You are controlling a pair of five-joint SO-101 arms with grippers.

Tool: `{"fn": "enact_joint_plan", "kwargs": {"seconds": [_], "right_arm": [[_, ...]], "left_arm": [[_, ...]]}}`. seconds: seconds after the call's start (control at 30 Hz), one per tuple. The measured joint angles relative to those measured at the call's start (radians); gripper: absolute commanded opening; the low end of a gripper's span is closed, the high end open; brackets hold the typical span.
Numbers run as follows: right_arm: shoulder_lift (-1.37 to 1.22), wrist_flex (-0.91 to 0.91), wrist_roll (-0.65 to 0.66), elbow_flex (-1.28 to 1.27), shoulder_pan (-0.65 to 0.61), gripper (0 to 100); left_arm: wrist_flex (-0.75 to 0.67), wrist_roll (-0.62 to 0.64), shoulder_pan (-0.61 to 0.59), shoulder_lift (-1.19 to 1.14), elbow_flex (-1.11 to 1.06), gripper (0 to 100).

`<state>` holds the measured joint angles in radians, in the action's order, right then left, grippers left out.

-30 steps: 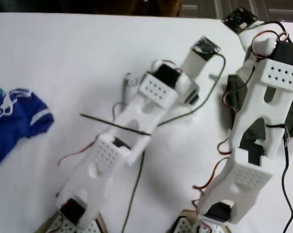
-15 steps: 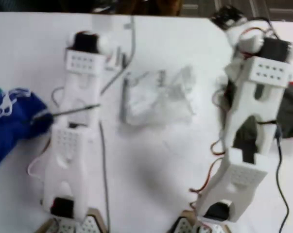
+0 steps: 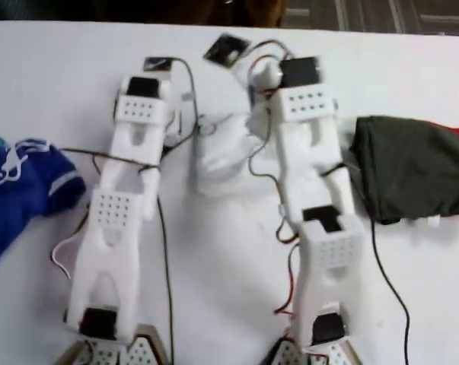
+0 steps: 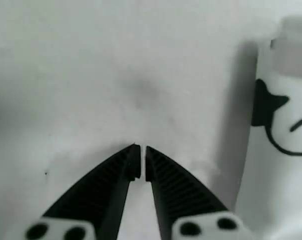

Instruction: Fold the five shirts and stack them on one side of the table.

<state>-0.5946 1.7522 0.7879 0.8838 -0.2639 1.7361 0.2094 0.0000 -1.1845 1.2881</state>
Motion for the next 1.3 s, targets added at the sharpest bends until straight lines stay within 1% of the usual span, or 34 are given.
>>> {"fn": "enact_joint_plan", "kwargs": {"seconds": [0.2, 0.4, 0.53, 0.73, 0.83, 0.93, 1.1, 1.2, 1.3], "right_arm": [[-0.133, 0.0, 0.0, -0.003, 0.015, 1.8], [-0.137, 0.0, 0.0, -0.029, 0.121, 1.8], [-0.13, 0.0, 0.0, -0.144, 0.169, 1.8], [0.043, 0.0, 0.066, -0.423, 0.167, 1.8], [0.155, 0.0, 0.071, -0.454, 0.175, 1.8], [0.25, -0.002, 0.077, -0.453, 0.164, 1.8], [0.269, -0.091, 0.077, -0.453, 0.095, 1.8], [0.213, -0.144, 0.066, -0.446, 0.034, 1.8], [0.126, -0.19, 0.063, -0.446, 0.008, 1.8]], "left_arm": [[-0.021, 0.005, 0.0, -0.048, 0.028, 4], [-0.02, 0.005, 0.002, -0.084, 0.087, 4], [-0.02, 0.006, 0.003, -0.091, 0.101, 4], [-0.02, 0.006, 0.003, -0.091, 0.101, 4], [-0.02, 0.006, 0.003, -0.091, 0.101, 4], [-0.02, 0.006, 0.003, -0.091, 0.101, 4], [-0.02, 0.006, 0.003, -0.091, 0.101, 4], [-0.02, 0.006, 0.003, -0.091, 0.101, 4], [-0.02, 0.006, 0.003, -0.091, 0.101, 4]]}}
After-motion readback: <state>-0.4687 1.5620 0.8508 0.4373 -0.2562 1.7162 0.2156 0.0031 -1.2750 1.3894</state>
